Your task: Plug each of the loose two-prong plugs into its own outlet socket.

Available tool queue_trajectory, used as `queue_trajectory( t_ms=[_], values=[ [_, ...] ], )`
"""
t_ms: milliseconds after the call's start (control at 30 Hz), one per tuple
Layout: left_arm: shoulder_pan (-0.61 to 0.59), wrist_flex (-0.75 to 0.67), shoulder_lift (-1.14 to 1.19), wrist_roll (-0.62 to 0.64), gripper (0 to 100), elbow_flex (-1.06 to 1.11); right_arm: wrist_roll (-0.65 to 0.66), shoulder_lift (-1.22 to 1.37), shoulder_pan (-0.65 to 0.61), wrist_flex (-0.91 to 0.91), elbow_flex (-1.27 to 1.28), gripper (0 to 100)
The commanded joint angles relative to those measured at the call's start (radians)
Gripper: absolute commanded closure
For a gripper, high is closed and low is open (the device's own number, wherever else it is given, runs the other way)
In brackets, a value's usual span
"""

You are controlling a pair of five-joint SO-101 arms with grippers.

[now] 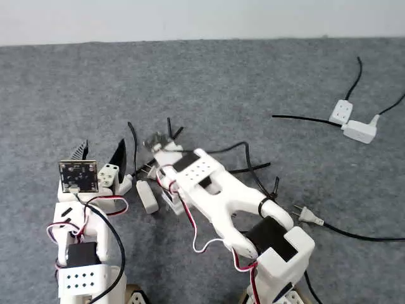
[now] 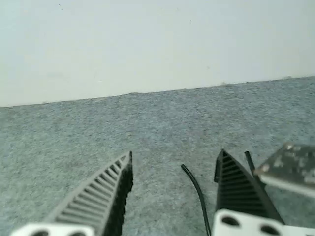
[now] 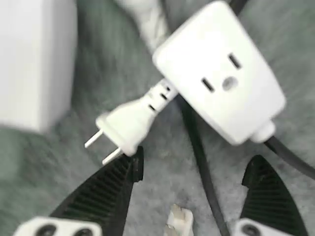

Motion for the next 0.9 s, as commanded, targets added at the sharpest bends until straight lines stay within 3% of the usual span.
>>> queue_trajectory(
  t_ms=[0,200,467,733,867],
  values=[
    [-0.026,-0.038,-0.002,0.02,74,-0.018,-0.084,-0.008,-0.021,0.007,-0.106,68.8],
    [-0.035,-0.038,-0.008,0.021,74,-0.019,-0.158,-0.01,-0.051,0.004,-0.12,68.8],
    [-0.137,-0.038,-0.002,0.101,74,-0.054,-0.224,0.054,-0.108,-0.065,-0.141,68.8],
    [-0.155,-0.034,-0.005,0.101,74,-0.068,-0.319,0.219,-0.11,-0.076,-0.27,69.0],
    [-0.153,-0.034,-0.002,0.101,74,-0.067,-0.322,0.277,-0.117,0.019,-0.344,78.3]
  ],
)
